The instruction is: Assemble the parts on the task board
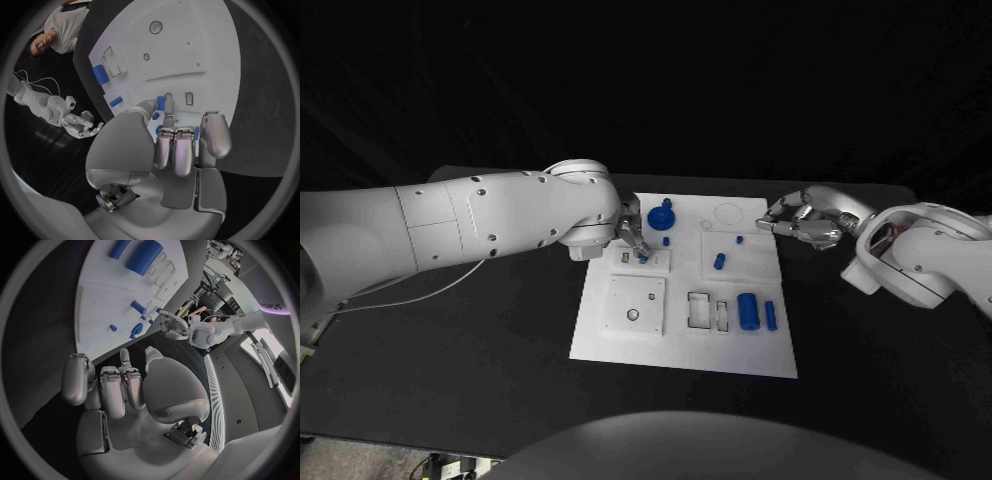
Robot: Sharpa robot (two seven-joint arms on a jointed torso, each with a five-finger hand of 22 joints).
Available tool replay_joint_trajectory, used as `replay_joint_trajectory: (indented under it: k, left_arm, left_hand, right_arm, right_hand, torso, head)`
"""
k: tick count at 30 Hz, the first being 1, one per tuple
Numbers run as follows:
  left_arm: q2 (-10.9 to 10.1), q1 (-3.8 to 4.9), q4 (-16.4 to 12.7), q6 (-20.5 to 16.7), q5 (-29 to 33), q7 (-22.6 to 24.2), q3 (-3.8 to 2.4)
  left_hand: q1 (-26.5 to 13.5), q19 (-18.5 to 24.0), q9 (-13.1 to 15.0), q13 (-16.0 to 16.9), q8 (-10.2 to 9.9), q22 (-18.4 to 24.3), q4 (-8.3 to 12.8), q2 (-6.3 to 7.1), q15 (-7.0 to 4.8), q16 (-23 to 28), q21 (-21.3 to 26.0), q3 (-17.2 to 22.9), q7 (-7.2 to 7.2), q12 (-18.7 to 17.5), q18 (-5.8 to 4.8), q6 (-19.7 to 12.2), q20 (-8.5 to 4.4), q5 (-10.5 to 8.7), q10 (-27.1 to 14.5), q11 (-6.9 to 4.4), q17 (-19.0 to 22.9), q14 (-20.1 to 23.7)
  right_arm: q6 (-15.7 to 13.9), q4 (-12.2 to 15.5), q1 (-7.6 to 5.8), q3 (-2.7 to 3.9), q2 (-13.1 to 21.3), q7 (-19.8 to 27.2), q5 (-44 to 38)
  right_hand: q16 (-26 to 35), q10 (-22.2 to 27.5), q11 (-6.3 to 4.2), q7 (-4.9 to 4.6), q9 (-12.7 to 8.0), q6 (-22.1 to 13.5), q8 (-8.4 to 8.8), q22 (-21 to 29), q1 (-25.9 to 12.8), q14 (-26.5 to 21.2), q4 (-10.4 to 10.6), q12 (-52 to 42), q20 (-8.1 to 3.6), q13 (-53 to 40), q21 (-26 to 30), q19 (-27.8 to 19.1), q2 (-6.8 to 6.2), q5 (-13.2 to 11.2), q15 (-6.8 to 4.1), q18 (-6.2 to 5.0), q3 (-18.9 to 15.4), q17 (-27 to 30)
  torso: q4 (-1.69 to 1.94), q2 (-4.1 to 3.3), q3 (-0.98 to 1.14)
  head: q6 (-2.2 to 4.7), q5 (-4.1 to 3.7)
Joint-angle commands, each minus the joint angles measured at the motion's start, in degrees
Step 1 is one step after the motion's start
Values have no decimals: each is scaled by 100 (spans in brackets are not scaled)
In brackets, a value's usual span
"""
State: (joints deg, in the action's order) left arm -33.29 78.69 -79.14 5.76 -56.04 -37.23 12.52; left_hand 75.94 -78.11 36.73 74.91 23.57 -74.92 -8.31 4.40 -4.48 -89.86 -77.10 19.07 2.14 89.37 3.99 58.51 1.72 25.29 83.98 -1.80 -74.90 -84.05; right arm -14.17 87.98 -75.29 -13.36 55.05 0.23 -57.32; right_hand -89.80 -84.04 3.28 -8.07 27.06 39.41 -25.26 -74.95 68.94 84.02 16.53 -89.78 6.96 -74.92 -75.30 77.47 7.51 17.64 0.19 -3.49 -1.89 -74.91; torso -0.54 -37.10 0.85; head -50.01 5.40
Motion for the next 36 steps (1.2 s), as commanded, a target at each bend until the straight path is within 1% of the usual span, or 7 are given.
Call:
replay_joint_trajectory:
  k: [1,6,8,16,21,27,36]
  left_arm:
    - [26,6,6,8,40,-17,-2]
    - [47,5,33,55,-10,-30,-1]
    - [58,5,51,90,-15,-35,-2]
    - [129,5,167,288,-43,-66,-4]
    - [162,5,223,356,-140,-73,-4]
    - [188,5,276,508,-213,-99,-4]
    - [217,5,336,651,-231,-126,-3]
  left_hand:
    - [-4,-25,369,1430,22,-158,354,-37,-31,-14,12,395,-11,-3,18,-21,-3,-18,554,-40,-1510,-595]
    - [6,-37,373,1444,26,-174,364,-37,-31,-14,-1,408,-12,8,14,-26,-3,-12,563,-41,-1510,-595]
    - [11,-43,378,1453,30,-181,371,-35,-31,-14,-6,416,-12,16,13,-27,-3,-1,568,-42,-1510,-595]
    - [19,-74,394,1509,46,-217,393,-21,-33,-14,-37,439,-8,63,3,-34,-3,28,602,-41,-1510,-595]
    - [20,-78,403,1509,54,-223,402,-15,-33,-14,-40,451,-7,63,2,-38,-3,38,602,-40,-1510,-595]
    - [1,-86,443,1509,96,-236,428,14,-31,-14,-43,496,-5,63,1,-37,-2,129,602,-38,-1510,-595]
    - [-5,-82,451,1509,105,-232,433,18,-31,-14,-37,506,-6,63,3,-36,-2,148,602,-38,-1510,-595]
  right_arm:
    - [110,0,4,-1,-1,-20,-23]
    - [131,1,4,-1,-5,-32,-23]
    - [137,0,4,-1,-6,-37,-23]
    - [147,1,4,-1,-1,-37,-23]
    - [162,0,4,-1,4,-42,-23]
    - [169,-5,4,-1,0,-44,-23]
    - [167,-3,4,-1,2,-41,-23]
  right_hand:
    - [-20,-596,36,9,-7,-33,25,-953,45,598,-15,-22,10,-1508,30,-48,10,-2,50,-63,10,-1509]
    - [-20,-596,37,8,-8,-33,26,-950,57,598,-20,-22,11,-1508,38,-54,10,-1,52,-65,14,-1509]
    - [-20,-596,37,8,-8,-33,26,-950,59,598,-21,-22,11,-1508,39,-55,10,-1,52,-65,15,-1509]
    - [-20,-596,38,8,-9,-33,27,-950,65,598,-23,-22,12,-1508,41,-56,10,-1,52,-65,17,-1509]
    - [-20,-596,38,8,-9,-33,27,-950,65,598,-23,-22,12,-1508,41,-56,10,-1,52,-65,17,-1509]
    - [-20,-596,38,8,-9,-33,27,-950,65,598,-23,-22,12,-1508,41,-56,10,-1,52,-65,17,-1509]
    - [-20,-596,39,6,-11,-32,28,-946,84,598,-29,-22,13,-1508,53,-65,8,-1,54,-68,22,-1509]
  torso:
    - [3,-4,-1]
    - [-1,-2,2]
    - [1,-3,-2]
    - [0,-1,-1]
    - [2,-1,0]
    - [3,2,3]
    - [3,0,2]
  head:
    - [1,-2]
    - [1,7]
    - [1,6]
    - [1,39]
    - [1,22]
    - [1,22]
    - [1,31]
